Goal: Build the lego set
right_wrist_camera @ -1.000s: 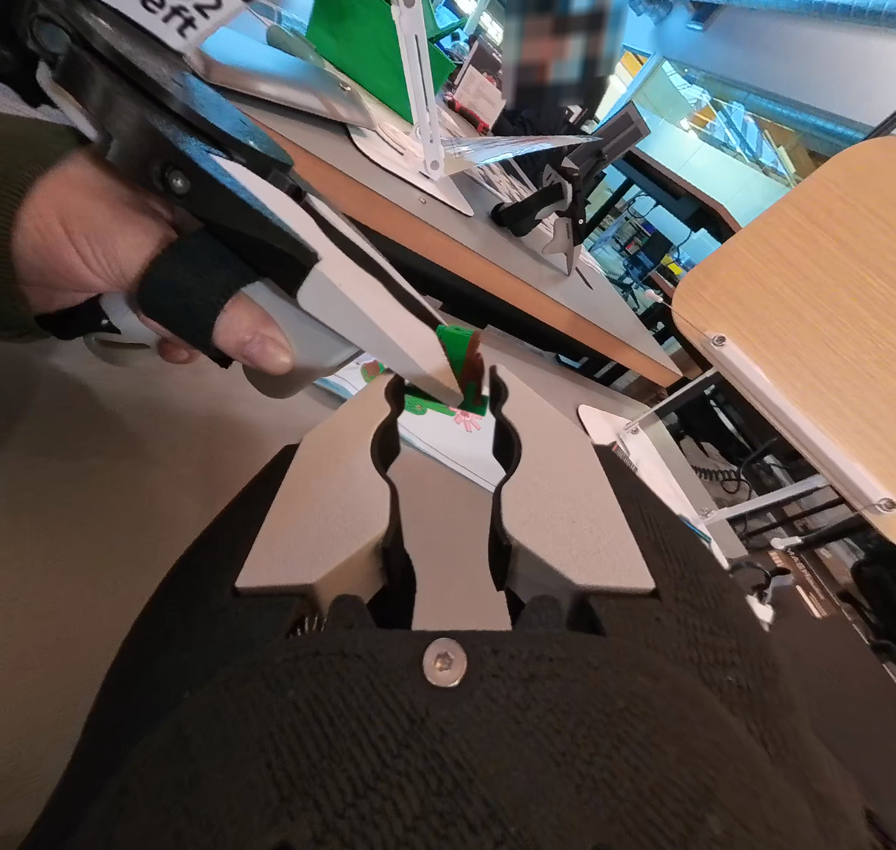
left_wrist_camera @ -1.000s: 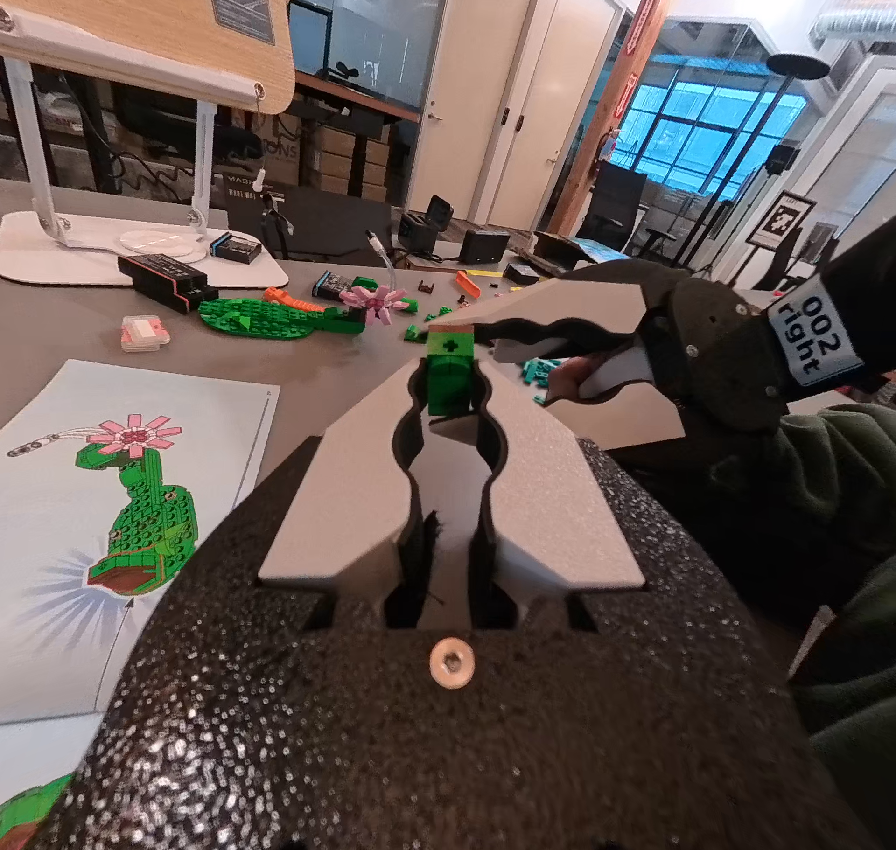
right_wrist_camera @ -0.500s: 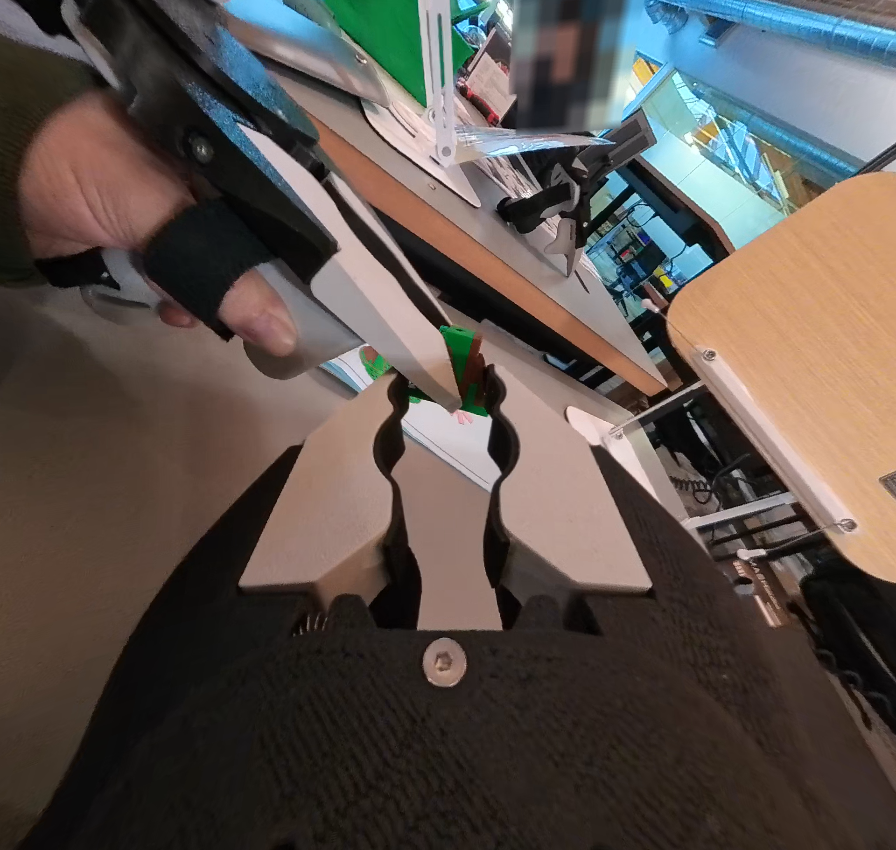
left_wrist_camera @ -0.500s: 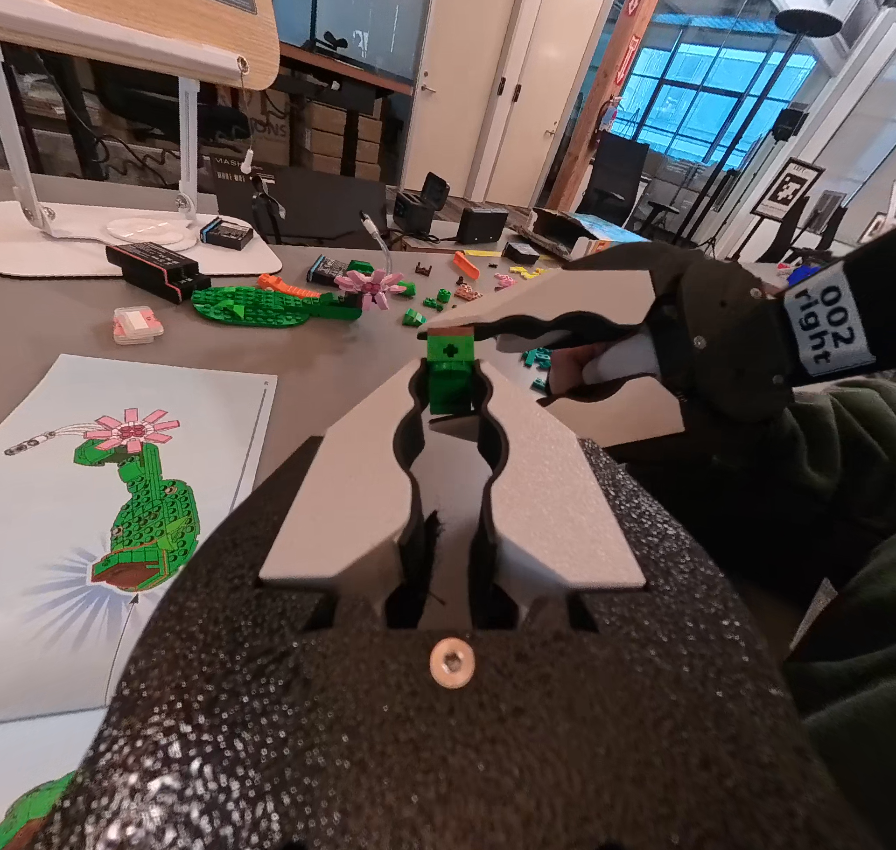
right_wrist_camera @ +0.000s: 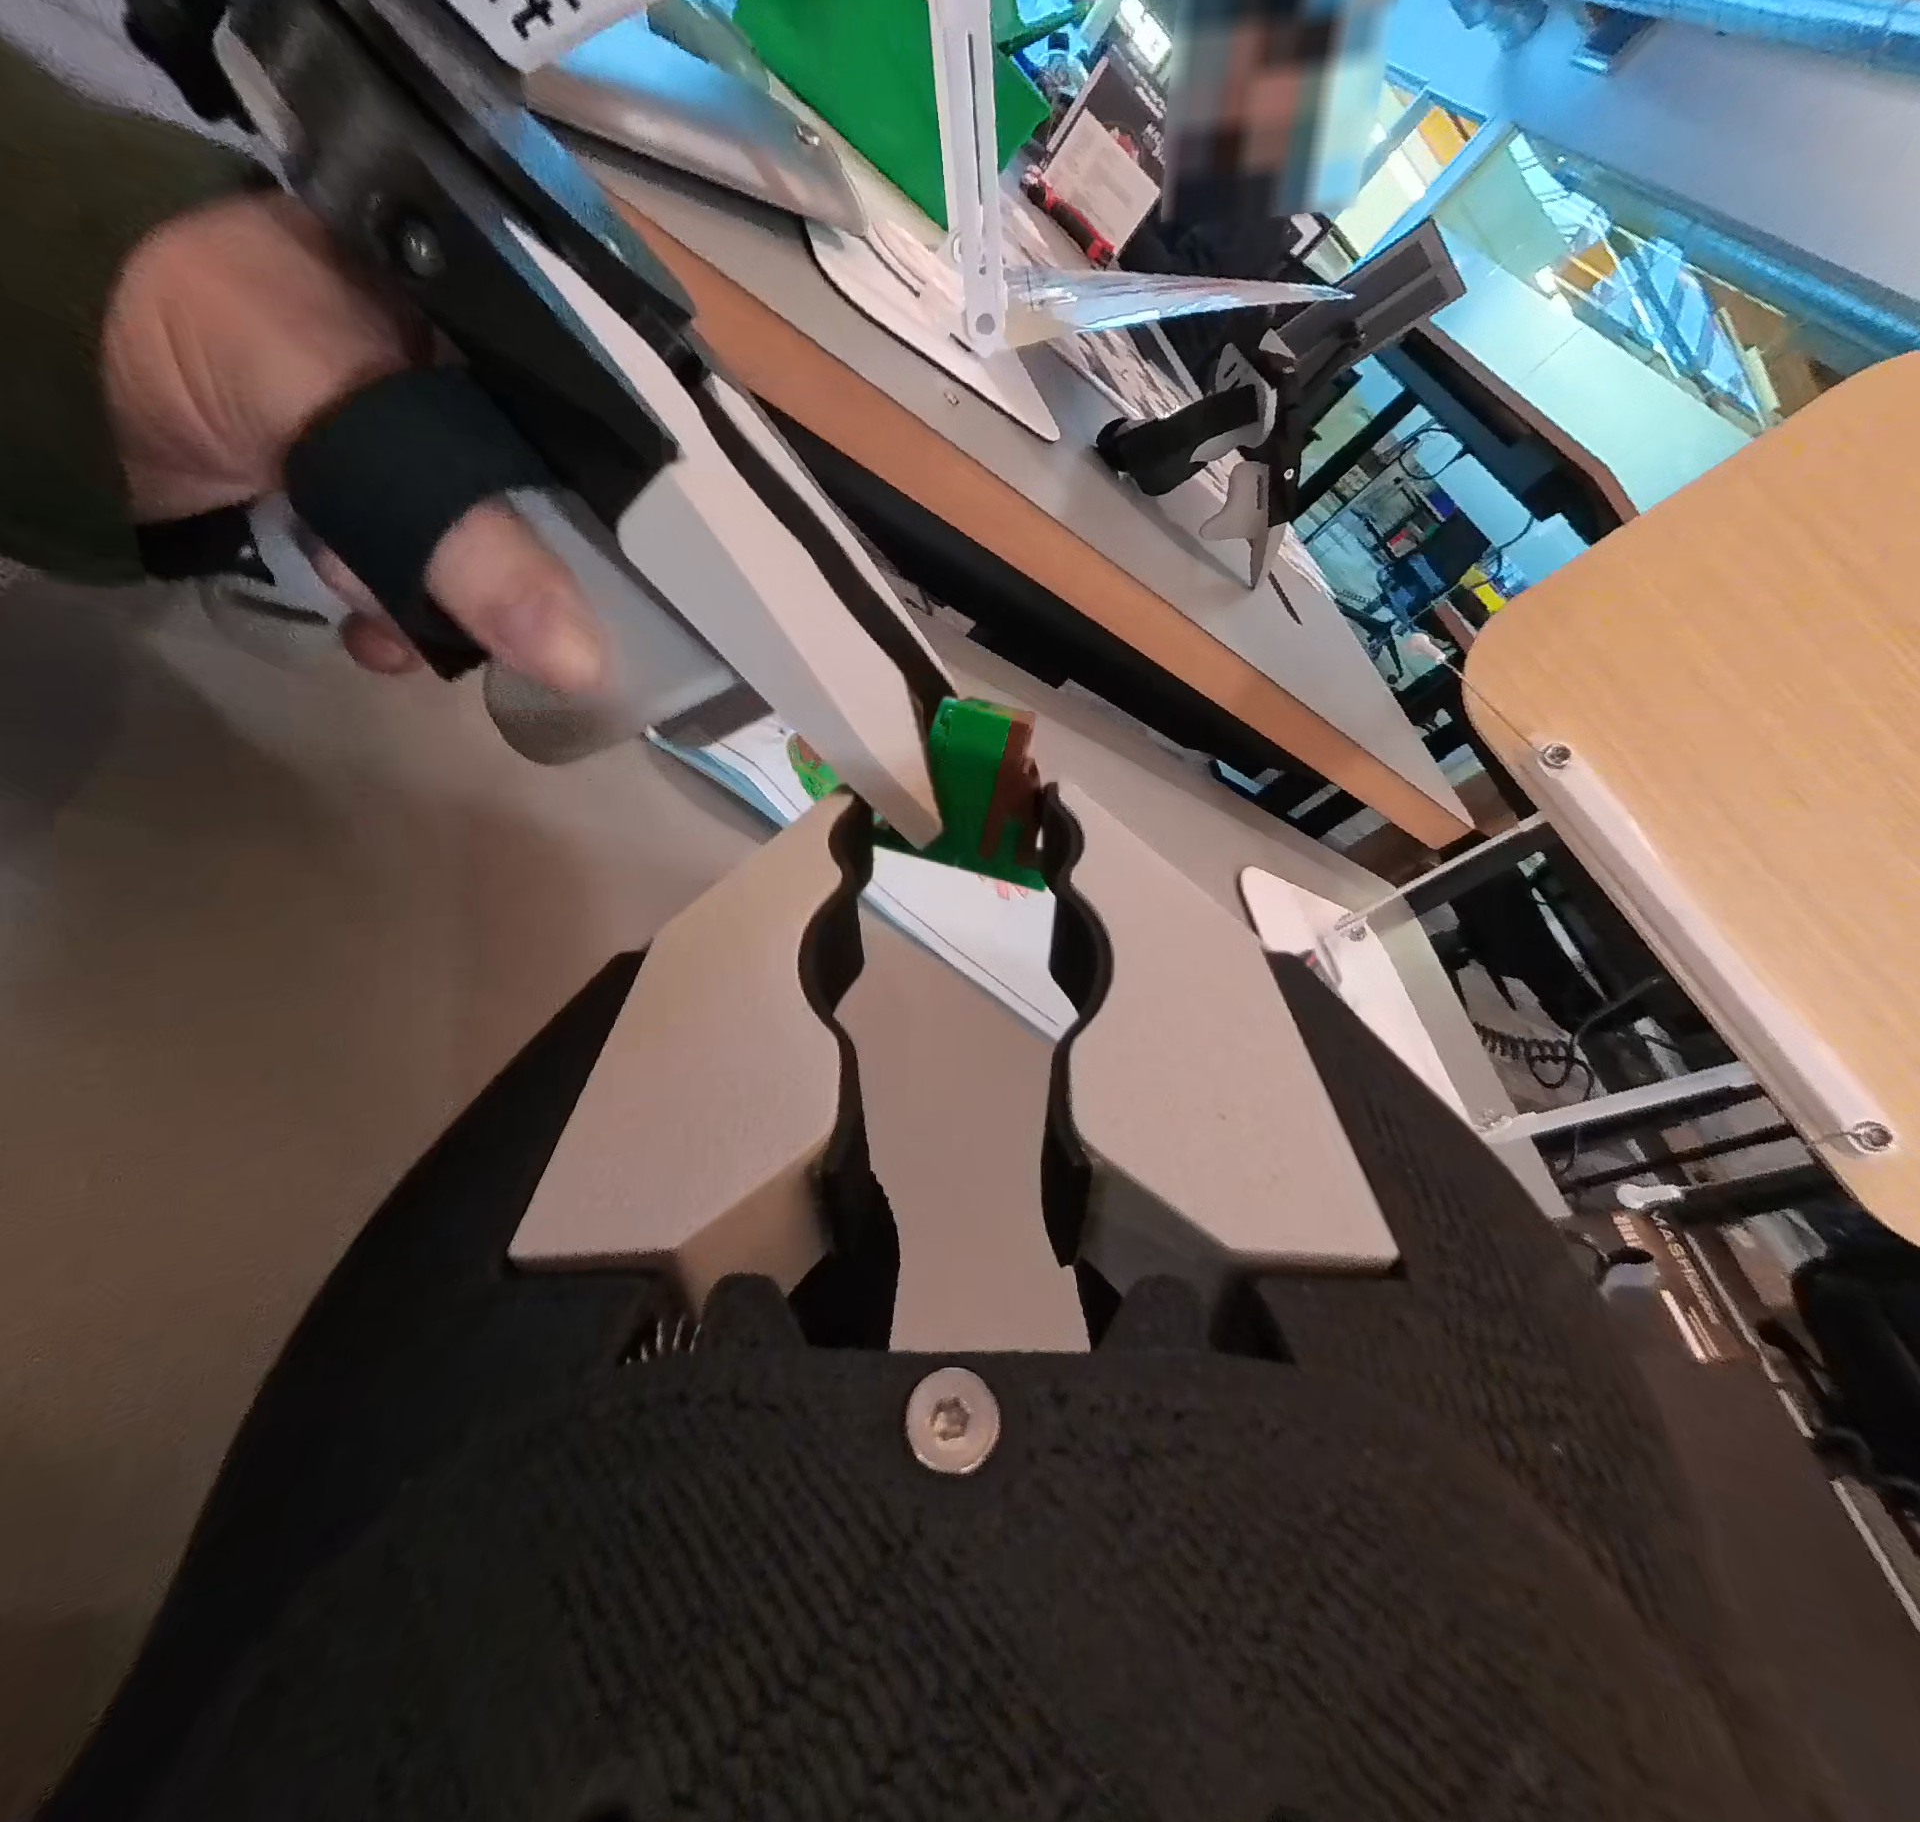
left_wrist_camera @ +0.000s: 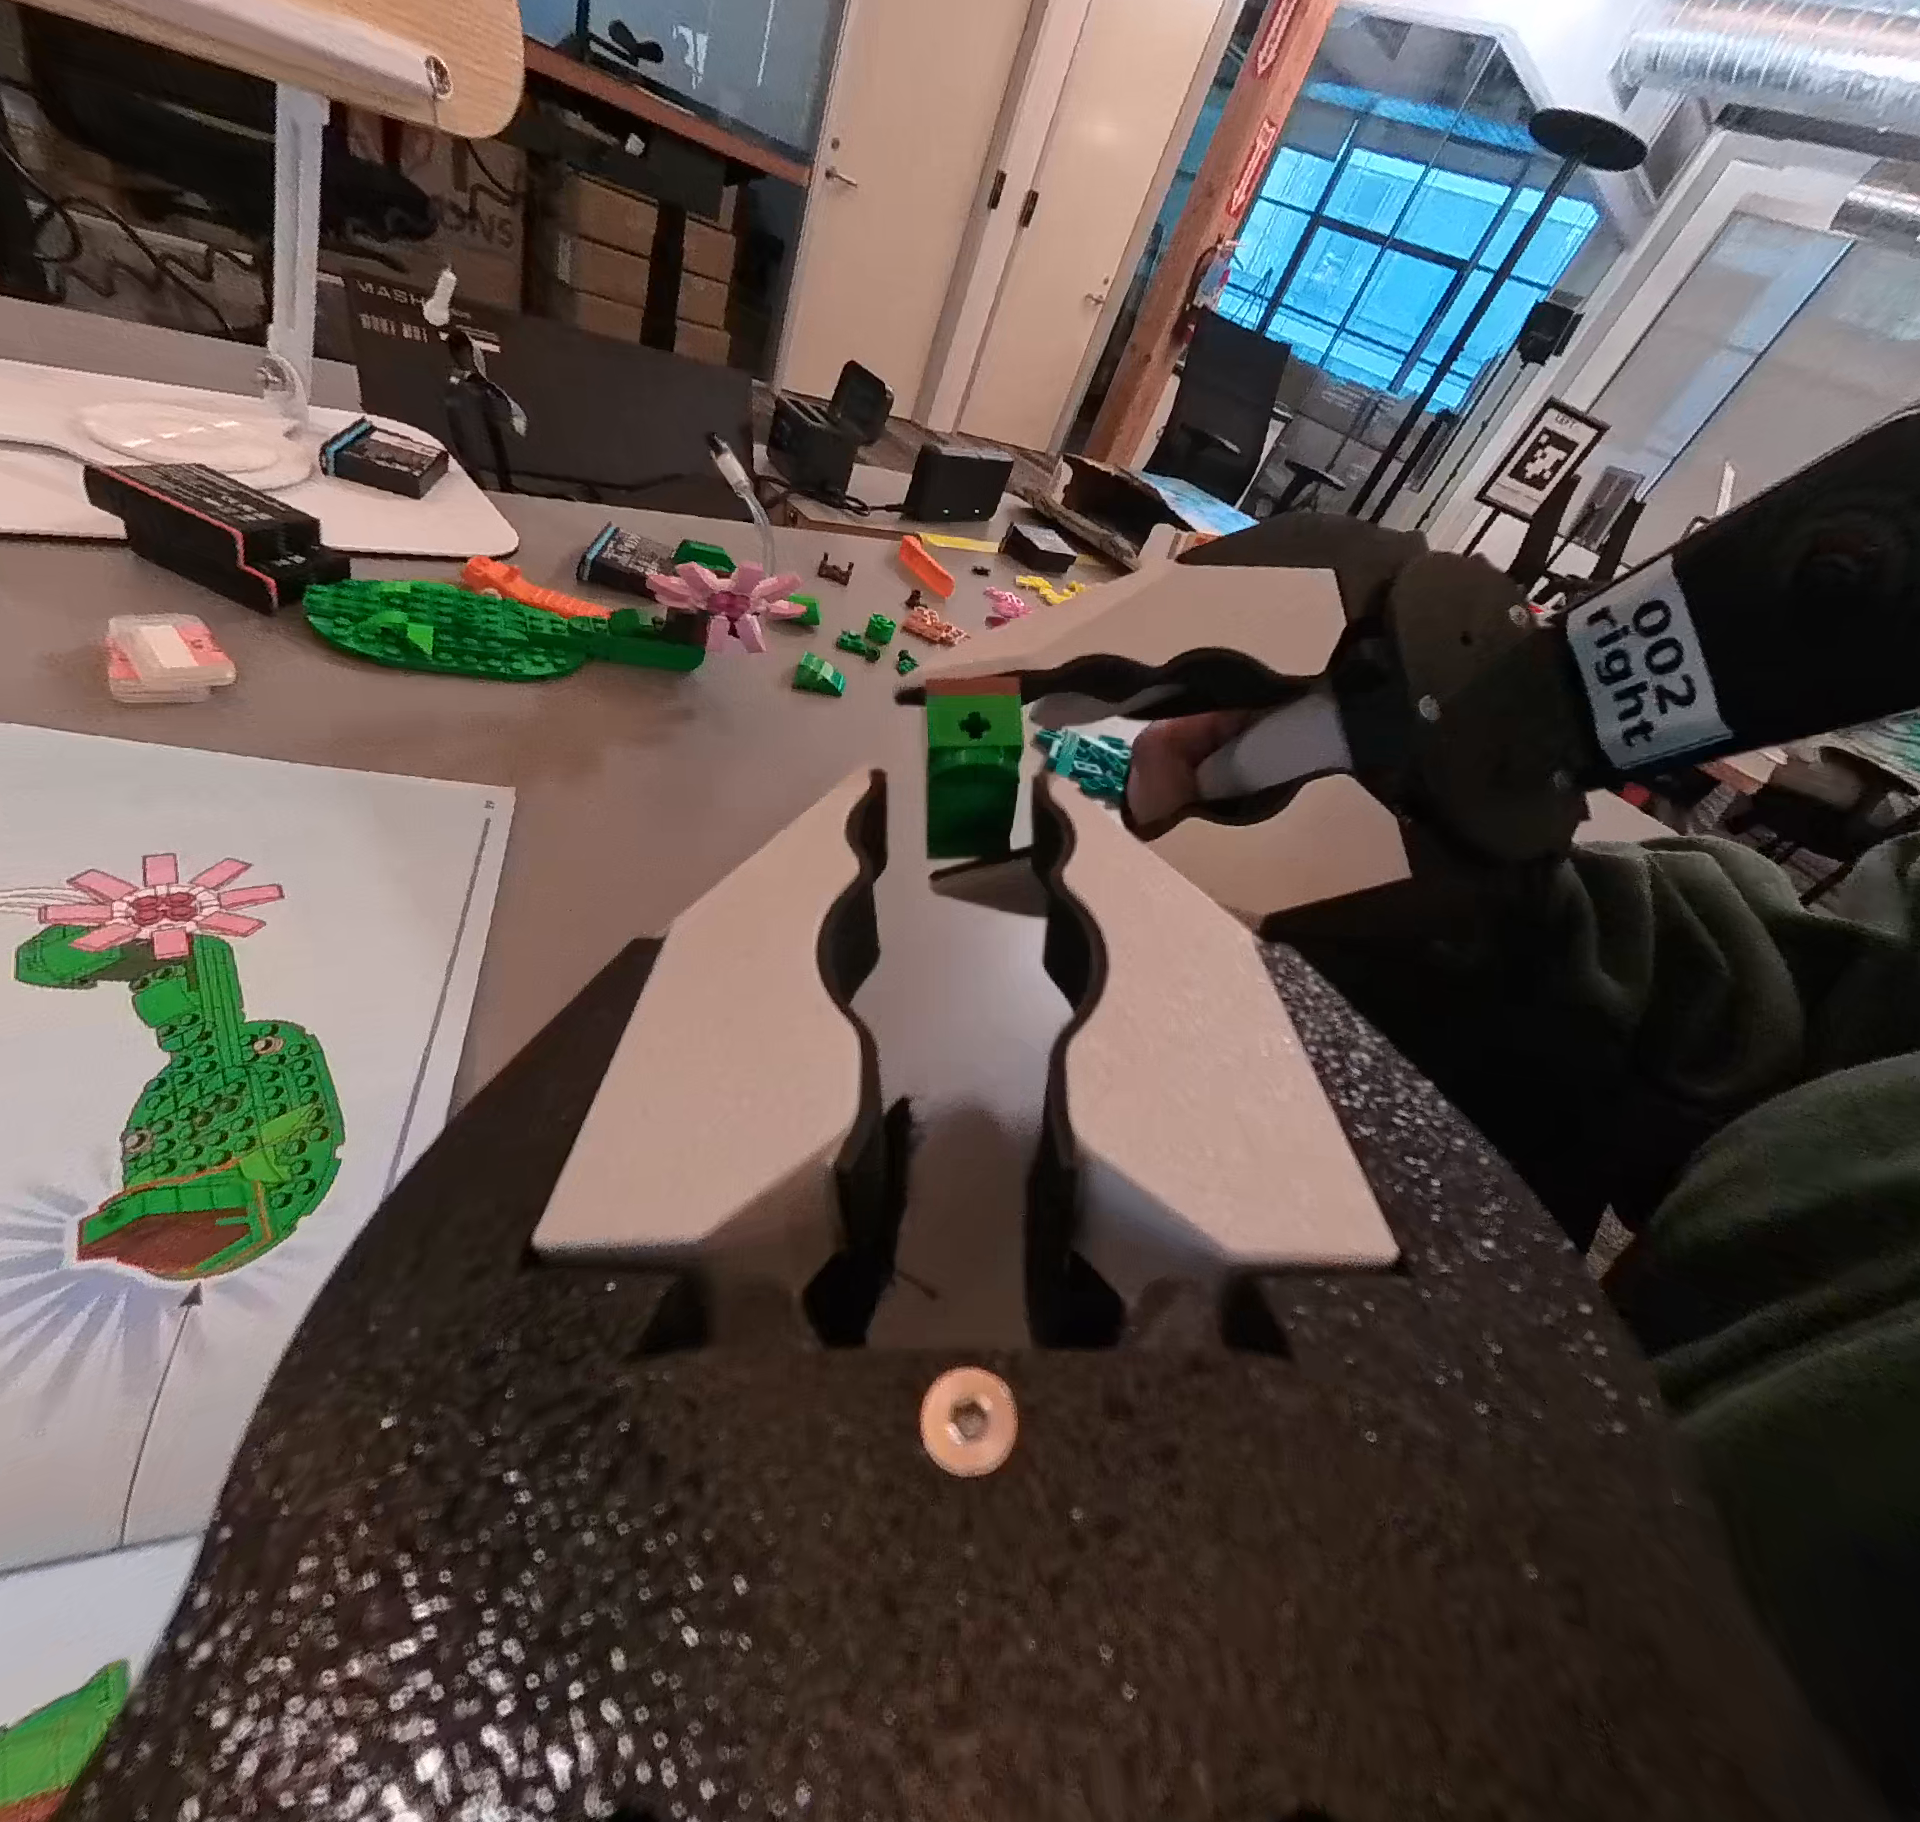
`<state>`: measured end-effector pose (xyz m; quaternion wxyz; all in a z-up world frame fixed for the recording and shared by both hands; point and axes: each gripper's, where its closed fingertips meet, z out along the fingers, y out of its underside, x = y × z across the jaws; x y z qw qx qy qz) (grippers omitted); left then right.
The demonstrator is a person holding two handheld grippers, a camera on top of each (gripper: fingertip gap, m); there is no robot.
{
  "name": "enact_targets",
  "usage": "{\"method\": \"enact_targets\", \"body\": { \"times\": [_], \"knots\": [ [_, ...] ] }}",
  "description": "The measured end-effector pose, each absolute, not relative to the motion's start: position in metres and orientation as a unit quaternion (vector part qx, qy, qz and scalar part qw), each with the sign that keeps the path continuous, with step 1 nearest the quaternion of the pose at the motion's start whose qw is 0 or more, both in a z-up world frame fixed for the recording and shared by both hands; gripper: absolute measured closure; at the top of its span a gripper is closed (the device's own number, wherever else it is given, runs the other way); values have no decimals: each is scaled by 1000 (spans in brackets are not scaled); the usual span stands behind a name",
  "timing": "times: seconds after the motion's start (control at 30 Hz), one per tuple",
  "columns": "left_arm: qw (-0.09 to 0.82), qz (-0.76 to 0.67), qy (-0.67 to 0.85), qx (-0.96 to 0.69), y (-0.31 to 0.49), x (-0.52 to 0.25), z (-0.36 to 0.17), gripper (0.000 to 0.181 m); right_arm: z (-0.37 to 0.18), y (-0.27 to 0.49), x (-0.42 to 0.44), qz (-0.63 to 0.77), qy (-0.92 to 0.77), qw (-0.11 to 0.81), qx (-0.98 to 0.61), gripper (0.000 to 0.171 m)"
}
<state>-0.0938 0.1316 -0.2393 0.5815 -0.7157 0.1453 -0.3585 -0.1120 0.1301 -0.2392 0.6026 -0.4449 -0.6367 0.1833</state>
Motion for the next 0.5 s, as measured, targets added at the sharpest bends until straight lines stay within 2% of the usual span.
{"method": "enact_targets", "body": {
  "times": [0.2, 0.27, 0.47, 0.5],
  "knots": [
    [559, -390, 159, -714, 126, -89, -238, 152, -241, 128, -106, 172, -671, 575, -435, 141],
    [562, -413, 158, -699, 123, -87, -232, 161, -241, 126, -104, 172, -681, 566, -431, 140],
    [554, -424, 161, -698, 120, -82, -231, 157, -240, 120, -99, 171, -701, 554, -415, 140],
    [555, -420, 169, -698, 119, -80, -230, 163, -239, 120, -99, 167, -701, 559, -411, 140]
  ]
}}
